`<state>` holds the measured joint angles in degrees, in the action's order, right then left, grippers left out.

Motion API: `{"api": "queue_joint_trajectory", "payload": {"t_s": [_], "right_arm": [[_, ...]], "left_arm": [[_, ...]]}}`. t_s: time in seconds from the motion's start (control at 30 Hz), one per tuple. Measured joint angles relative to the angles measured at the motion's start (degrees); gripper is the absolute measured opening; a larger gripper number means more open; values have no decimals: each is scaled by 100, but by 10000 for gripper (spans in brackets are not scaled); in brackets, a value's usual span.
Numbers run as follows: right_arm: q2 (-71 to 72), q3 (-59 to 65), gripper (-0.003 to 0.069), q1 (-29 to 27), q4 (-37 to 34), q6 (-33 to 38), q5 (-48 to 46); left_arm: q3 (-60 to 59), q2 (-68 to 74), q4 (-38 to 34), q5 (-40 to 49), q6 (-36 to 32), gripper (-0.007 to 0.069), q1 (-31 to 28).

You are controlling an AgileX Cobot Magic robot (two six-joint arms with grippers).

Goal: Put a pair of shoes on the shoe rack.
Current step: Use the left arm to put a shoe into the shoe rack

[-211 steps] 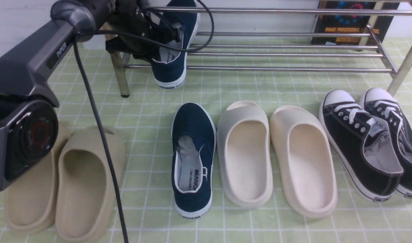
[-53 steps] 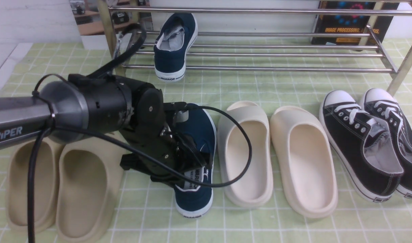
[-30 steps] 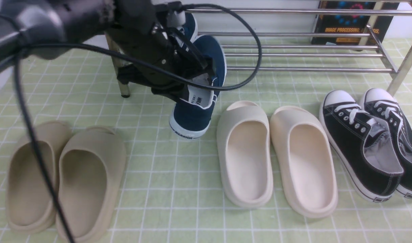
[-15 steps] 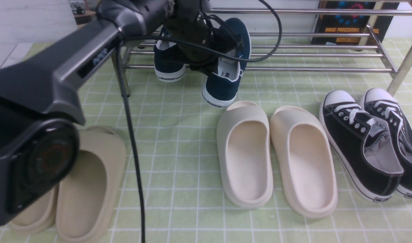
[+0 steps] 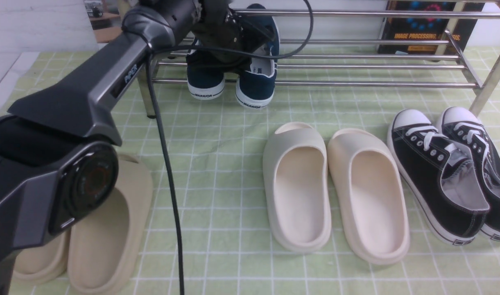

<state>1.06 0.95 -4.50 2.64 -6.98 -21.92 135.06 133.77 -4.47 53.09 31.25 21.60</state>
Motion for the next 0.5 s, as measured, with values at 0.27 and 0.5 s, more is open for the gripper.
{"api": "queue_joint_trajectory", "payload": {"t_s": [0.27,0.5], "right_arm": [[0,0,239,0,0,0,0],[0,0,239,0,0,0,0]], "left_arm": [[4,0,-9,-501,-173,32,-41],[45,85,-171,-586,-215,111,-179]]}}
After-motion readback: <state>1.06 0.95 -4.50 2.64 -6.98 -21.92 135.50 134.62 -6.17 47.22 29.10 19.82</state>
